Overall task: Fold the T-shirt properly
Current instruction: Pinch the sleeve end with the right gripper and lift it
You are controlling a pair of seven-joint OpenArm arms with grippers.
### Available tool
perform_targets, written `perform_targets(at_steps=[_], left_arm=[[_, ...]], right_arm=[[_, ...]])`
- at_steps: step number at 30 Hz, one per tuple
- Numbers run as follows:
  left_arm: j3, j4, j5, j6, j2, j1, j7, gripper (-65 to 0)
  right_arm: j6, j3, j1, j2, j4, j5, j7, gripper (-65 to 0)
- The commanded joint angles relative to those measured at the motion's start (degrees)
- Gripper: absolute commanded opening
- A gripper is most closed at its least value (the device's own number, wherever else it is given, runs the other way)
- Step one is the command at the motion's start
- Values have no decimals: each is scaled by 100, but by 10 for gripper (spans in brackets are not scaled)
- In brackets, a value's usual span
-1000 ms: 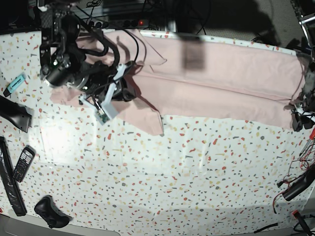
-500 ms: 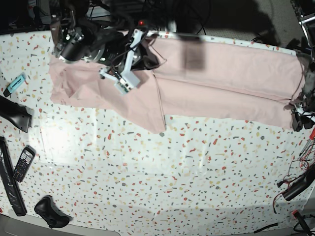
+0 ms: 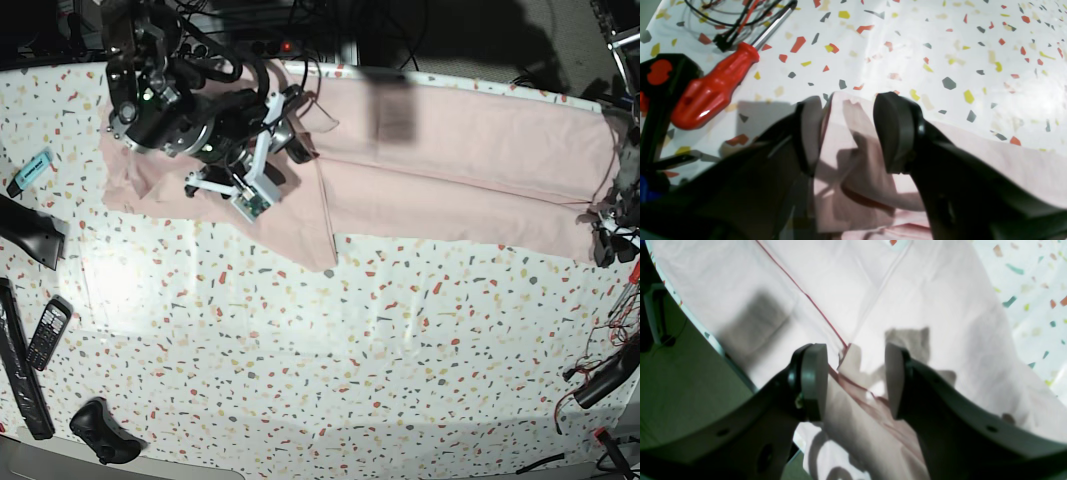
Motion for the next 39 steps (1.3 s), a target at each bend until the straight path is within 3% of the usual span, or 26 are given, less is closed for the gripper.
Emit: perform_targets(at_steps=[1,6,14,20,26,32,39], left_arm=[[-37,111,-92,-26,-129,-109,-131,-371],[-37,111,-92,-26,-129,-109,-131,-371],[-37,111,-92,-26,-129,-109,-133,-371],[-37,111,-92,-26,-129,-109,-133,-371],[-37,111,-92,-26,-131,-107,-131,-371],[-37,111,-90,-26,-131,-109,-131,-371],[-37,111,-90,-26,-131,-109,-133,-371]], right_arm=[[-4,-9,66,17,26,68,153,-379],[-437,-282,337,15,-601,72,116,-379],[-839,-1084,927,11,-1390,85,-208,-381],[-925,-1222,986,-380,-1471,44,-216,-381],[-1045,-1217,981,-719,-1471,-1008,-479,-426],[-1381,-1213,986,-728,-1471,-1727,-509,-430],[-1416,-1213,984,-730,-1471,-1884,-498,-431]])
